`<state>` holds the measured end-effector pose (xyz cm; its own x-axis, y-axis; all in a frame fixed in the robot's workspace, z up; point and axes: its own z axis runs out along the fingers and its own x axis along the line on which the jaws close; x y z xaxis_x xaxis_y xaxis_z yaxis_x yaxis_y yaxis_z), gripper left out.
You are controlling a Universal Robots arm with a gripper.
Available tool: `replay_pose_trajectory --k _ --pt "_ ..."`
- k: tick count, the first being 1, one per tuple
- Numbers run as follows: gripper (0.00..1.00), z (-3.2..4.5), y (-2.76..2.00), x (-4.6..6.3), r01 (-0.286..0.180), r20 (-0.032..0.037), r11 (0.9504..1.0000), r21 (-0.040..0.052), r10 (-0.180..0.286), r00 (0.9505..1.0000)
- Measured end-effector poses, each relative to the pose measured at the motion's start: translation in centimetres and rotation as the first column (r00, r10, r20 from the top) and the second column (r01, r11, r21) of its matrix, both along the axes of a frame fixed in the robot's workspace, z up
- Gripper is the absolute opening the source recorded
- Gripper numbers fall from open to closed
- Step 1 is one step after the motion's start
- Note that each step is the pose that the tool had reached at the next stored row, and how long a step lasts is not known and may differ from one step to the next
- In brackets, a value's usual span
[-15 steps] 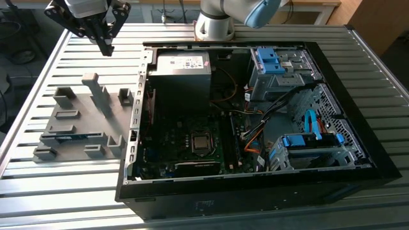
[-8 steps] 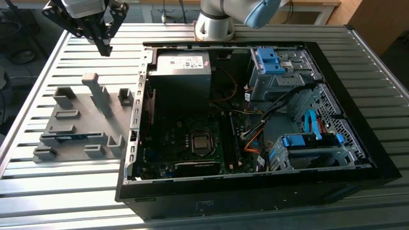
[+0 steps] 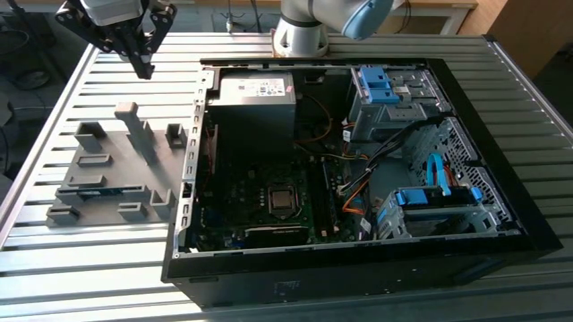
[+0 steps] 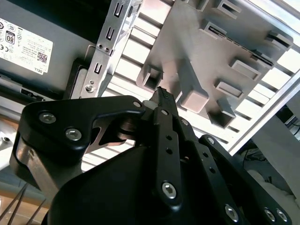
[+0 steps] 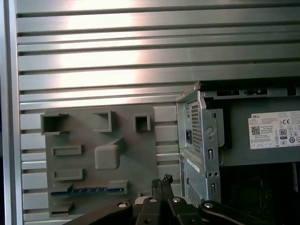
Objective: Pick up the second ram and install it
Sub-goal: 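Reach for the second ram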
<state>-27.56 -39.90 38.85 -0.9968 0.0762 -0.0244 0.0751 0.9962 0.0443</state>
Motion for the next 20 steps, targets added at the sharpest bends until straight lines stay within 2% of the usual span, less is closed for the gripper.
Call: replay_pose_trajectory --k 20 --pt "0.11 -0.11 0.00 -1.3 0.000 0.0001 1.0000 0.0001 0.000 1.0000"
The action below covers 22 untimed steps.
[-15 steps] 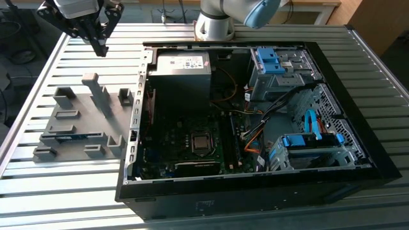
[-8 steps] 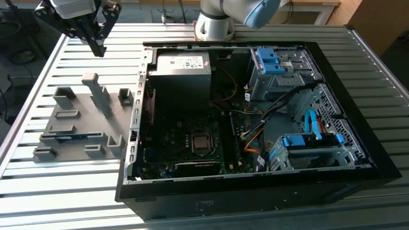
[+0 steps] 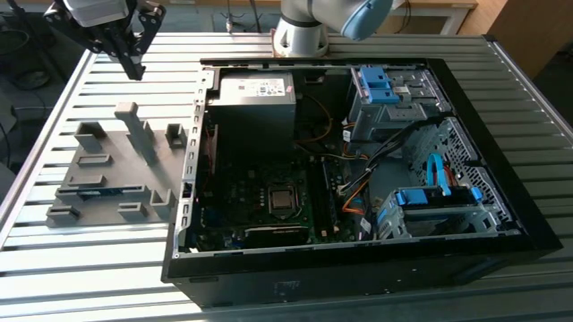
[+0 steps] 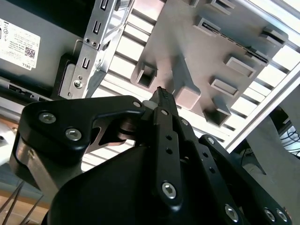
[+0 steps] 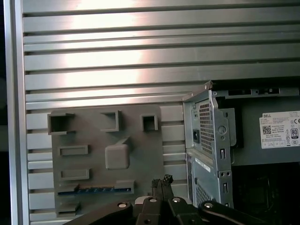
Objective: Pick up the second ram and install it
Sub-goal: 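Reach for the second ram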
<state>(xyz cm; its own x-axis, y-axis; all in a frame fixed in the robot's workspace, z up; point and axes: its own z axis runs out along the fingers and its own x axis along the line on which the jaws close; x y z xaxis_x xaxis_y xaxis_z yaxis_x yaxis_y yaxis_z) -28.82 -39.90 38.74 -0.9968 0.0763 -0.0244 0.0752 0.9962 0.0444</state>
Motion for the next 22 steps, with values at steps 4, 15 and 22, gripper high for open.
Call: replay_pose_trajectory --k 4,15,22 --pt "0.11 -0.02 0.00 -0.3 0.000 0.0000 1.0000 0.0000 0.000 1.0000" --pt "0.11 -0.08 0.00 -1.1 0.000 0.0000 1.0000 0.0000 0.000 1.0000" --pt "0.11 -0.09 0.00 -1.3 0.000 0.0000 1.0000 0.0000 0.000 1.0000"
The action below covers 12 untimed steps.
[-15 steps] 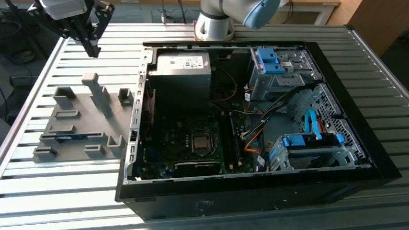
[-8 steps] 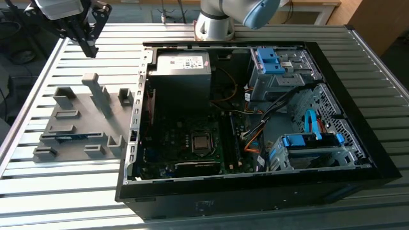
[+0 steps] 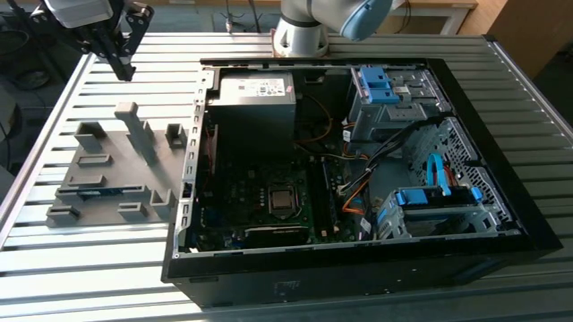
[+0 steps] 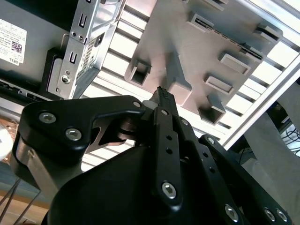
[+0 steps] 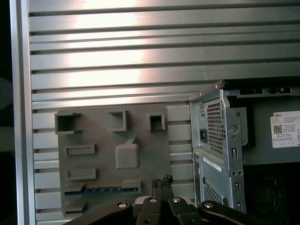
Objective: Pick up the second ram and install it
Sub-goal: 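Reach for the second ram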
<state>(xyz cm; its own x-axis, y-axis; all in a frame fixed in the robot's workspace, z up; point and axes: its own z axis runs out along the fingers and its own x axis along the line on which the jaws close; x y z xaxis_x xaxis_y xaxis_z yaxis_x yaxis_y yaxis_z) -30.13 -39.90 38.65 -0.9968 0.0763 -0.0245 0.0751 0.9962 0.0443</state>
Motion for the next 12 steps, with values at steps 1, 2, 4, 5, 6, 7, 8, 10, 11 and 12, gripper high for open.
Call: replay_pose_trajectory --k 1,2,4,5,6,7,8,10,11,12 --pt "0.11 0.00 0.00 -0.03 0.000 0.0000 1.0000 0.0000 0.000 1.0000" --pt "0.11 0.00 0.00 -0.05 0.000 0.0000 1.0000 0.0000 0.000 1.0000" --pt "0.11 0.00 0.00 -0.09 0.000 0.0000 1.0000 0.0000 0.000 1.0000" --pt "0.11 0.00 0.00 -0.11 0.000 0.0000 1.0000 0.0000 0.000 1.0000" --pt "0.11 -0.01 0.00 -0.13 0.000 0.0000 1.0000 0.0001 0.000 1.0000" --pt "0.11 -0.01 0.00 -0.15 0.000 0.0000 1.0000 0.0001 0.000 1.0000" --pt "0.11 -0.01 0.00 -0.17 0.000 0.0000 1.0000 0.0000 0.000 1.0000" --pt "0.11 -0.01 0.00 -0.21 0.000 0.0000 1.0000 0.0000 0.000 1.0000" --pt "0.11 -0.01 0.00 -0.23 0.000 0.0000 1.0000 0.0000 0.000 1.0000" --pt "0.11 -0.01 0.00 -0.26 0.000 0.0000 1.0000 0.0000 0.000 1.0000"
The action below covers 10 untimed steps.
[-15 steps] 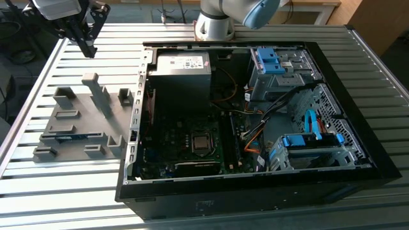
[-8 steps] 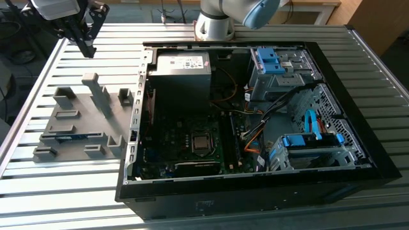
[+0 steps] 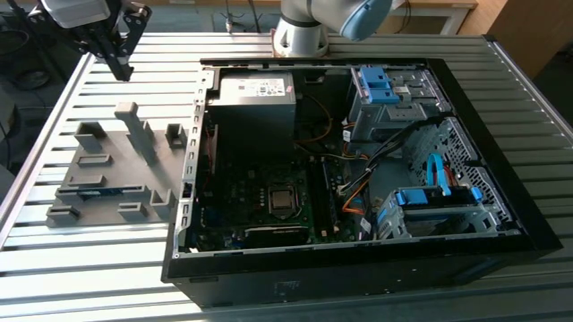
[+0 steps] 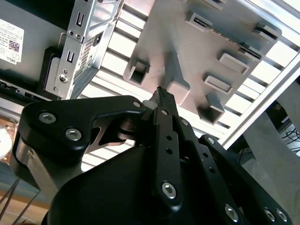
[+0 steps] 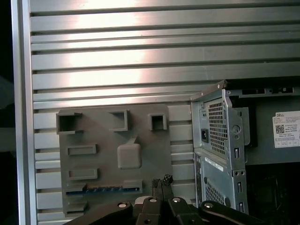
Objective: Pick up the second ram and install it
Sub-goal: 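Reach for the second ram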
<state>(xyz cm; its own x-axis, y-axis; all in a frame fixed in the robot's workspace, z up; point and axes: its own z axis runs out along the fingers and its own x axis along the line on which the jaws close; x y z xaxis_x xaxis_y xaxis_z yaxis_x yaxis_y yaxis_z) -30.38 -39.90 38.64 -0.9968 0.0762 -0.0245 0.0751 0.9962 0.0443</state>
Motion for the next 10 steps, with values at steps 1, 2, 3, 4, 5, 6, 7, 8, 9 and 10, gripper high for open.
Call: replay_pose_trajectory --k 1,2,3,4,5,6,7,8,9,10 --pt "0.11 0.00 0.00 -0.02 0.000 0.0000 1.0000 0.0000 0.000 1.0000" --pt "0.11 0.00 0.00 -0.03 0.000 0.0000 1.0000 0.0000 0.000 1.0000" --pt "0.11 0.00 0.00 -0.05 0.000 0.0000 1.0000 0.0000 0.000 1.0000" --pt "0.11 0.00 0.00 -0.06 0.000 0.0000 1.0000 0.0000 0.000 1.0000" --pt "0.11 -0.01 0.00 -0.08 0.000 0.0000 1.0000 0.0000 0.000 1.0000" --pt "0.11 -0.01 0.00 -0.10 0.000 0.0000 1.0000 0.0000 0.000 1.0000" --pt "0.11 -0.01 0.00 -0.12 0.000 0.0000 1.0000 0.0000 0.000 1.0000" --pt "0.11 -0.01 0.00 -0.14 0.000 0.0000 1.0000 0.0000 0.000 1.0000" --pt "0.11 -0.02 0.00 -0.22 0.000 0.0000 1.0000 0.0000 0.000 1.0000" --pt "0.11 -0.03 0.00 -0.30 0.000 0.0000 1.0000 0.0000 0.000 1.0000"
